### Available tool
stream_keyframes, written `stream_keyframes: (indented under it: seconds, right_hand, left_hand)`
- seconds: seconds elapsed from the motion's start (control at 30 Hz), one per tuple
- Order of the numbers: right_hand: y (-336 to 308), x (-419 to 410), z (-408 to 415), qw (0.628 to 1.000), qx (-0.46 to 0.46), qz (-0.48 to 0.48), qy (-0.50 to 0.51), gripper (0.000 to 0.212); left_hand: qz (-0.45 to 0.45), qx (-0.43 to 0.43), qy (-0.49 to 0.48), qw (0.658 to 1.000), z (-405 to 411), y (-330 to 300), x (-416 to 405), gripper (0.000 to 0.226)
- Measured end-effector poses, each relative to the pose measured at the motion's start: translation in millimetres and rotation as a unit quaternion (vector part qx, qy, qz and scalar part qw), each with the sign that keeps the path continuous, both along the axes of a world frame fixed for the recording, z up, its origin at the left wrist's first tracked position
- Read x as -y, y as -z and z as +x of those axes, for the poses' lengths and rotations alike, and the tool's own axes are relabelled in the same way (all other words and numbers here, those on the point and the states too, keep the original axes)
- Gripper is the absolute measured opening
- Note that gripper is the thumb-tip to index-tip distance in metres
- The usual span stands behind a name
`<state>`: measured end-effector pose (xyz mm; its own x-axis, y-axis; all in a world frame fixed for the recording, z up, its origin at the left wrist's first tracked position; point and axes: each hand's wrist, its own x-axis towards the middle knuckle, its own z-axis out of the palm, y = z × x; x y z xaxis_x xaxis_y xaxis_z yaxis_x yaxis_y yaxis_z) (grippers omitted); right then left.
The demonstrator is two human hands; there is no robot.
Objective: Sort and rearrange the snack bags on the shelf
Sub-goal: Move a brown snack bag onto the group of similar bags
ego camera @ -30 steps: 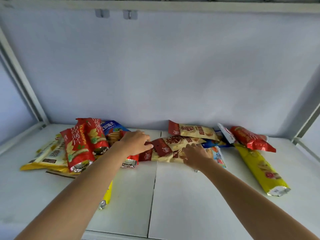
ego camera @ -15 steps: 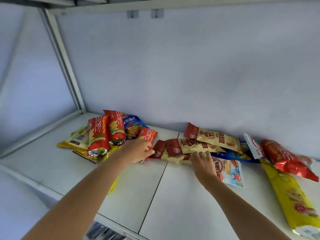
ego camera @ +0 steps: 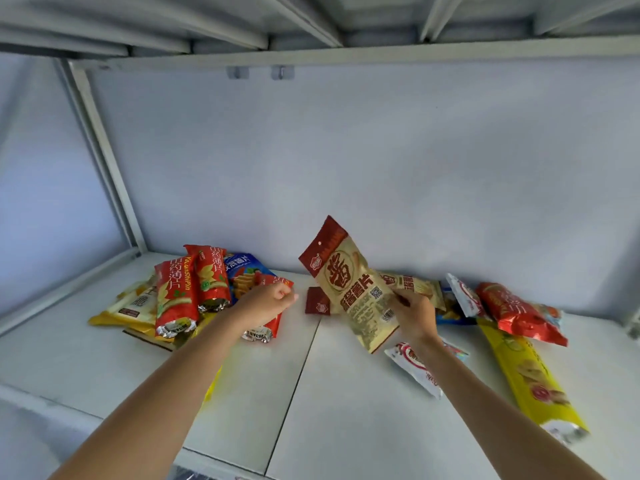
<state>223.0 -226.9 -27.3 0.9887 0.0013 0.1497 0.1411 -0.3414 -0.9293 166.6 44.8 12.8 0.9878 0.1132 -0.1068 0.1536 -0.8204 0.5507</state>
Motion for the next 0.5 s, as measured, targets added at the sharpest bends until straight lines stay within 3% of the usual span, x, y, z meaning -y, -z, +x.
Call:
stream_keyframes:
  seconds: [0.07, 0.13, 0.2, 0.3, 0.4, 0.5]
  right_hand:
    - [-7, 9, -18, 0.994, -0.03, 0.106, 0.004, 0.025]
    - [-13, 14, -37, 0.979, -0.054, 0.197, -0.003, 0.015]
    - [-14, 14, -60, 0.959, -0.084, 0.271, -0.008, 0.014]
    - [-14, 8, -96, 0.946, -0.111, 0.304, -0.018, 0.015]
    - [-14, 0, -135, 0.94, -0.11, 0.322, -0.027, 0.011]
    - [-10, -3, -167, 0.939, -0.123, 0.32, -0.022, 0.013]
  left_hand:
    - [-0.053, 0.037, -0.017, 0.998, -4, -8, 15, 0.064]
    - [-0.138, 0.067, -0.041, 0.987, -6, -12, 29, 0.079]
    - [-0.254, 0.065, -0.065, 0.963, -11, -14, 39, 0.091]
    - [-0.412, 0.033, -0.062, 0.908, -29, -24, 50, 0.094]
    - [-0.56, 0.009, -0.001, 0.828, -52, -35, 54, 0.065]
    - [-0.587, 0.027, 0.006, 0.809, -75, -33, 56, 0.027]
